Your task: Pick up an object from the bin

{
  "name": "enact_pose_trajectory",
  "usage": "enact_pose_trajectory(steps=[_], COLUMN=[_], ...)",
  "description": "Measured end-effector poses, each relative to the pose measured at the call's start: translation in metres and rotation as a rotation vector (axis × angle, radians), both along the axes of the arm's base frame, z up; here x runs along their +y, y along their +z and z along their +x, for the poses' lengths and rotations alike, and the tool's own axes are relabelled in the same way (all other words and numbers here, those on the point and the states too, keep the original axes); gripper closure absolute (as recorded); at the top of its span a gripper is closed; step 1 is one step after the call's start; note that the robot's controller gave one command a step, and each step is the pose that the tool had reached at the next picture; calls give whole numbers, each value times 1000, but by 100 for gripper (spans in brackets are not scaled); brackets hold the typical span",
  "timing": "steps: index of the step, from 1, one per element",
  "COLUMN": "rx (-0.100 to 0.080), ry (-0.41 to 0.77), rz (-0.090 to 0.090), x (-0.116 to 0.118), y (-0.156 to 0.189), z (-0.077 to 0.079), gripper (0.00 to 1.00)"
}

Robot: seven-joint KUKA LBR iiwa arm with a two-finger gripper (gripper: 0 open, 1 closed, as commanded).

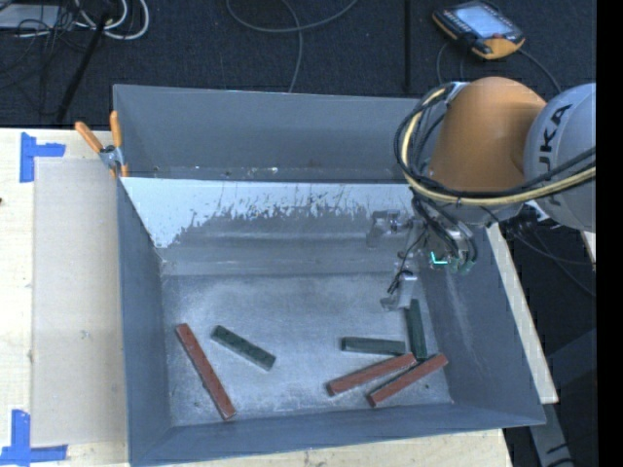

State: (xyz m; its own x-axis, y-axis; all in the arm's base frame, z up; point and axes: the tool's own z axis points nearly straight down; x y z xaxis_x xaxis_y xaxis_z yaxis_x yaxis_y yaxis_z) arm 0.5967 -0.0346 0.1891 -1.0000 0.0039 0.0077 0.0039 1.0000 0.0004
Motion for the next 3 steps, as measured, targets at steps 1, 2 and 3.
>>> enact_pose_trajectory(steps=[1, 2, 3], rx=[-7, -11, -1], ry=[1, 18, 10], rz=[0, -1, 0], x=[0, -12, -21], y=[4, -63, -82], z=[2, -25, -42], gripper=[0, 0, 0])
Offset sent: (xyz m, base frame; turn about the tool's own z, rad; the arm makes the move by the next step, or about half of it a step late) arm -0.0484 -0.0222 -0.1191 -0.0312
